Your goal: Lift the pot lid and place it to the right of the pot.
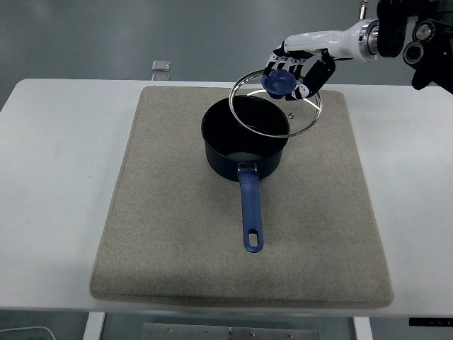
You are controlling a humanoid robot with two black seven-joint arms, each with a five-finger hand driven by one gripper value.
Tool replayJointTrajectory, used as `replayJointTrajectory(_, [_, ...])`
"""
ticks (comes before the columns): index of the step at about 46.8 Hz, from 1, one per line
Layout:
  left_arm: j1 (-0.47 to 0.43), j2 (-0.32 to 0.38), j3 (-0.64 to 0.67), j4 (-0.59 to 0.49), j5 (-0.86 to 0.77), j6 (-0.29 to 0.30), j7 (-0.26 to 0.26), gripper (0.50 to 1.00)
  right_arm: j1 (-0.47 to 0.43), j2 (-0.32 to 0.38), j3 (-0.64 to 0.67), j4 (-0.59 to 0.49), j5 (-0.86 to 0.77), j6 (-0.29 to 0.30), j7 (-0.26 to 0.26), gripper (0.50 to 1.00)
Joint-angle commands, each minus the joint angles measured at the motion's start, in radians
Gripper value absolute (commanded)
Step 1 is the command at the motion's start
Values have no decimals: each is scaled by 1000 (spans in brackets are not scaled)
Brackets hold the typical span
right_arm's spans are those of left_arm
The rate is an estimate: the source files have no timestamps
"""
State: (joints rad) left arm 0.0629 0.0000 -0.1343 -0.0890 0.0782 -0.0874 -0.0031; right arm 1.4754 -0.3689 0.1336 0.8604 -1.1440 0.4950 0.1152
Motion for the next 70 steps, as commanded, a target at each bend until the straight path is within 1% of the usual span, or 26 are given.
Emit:
replayJointTrajectory(1, [0, 0, -1, 0, 0, 0, 0, 1000, -4, -19, 1, 0, 6, 0, 0, 605])
replayJointTrajectory(18, [0, 0, -1, 0, 0, 0, 0, 1000, -30, -99, 1, -11, 38, 0, 1, 603])
replayJointTrajectory(29, [0, 0, 1, 0, 0, 0, 0, 1000, -66, -127, 1, -23, 43, -7, 1, 605])
replayJointTrajectory(39, [0, 0, -1, 0, 0, 0, 0, 1000, -79, -146, 1, -41, 43, -18, 4, 603])
replayJointTrajectory(49, [0, 0, -1, 0, 0, 0, 0, 1000, -112, -146, 1, -57, 43, -36, 8, 588])
replayJointTrajectory(60, [0, 0, 1, 0, 0, 0, 0, 1000, -152, -136, 1, -92, 43, -68, 8, 588])
replayJointTrajectory(70, [0, 0, 1, 0, 0, 0, 0, 1000, -194, -110, 0, -109, 41, -122, 9, 588])
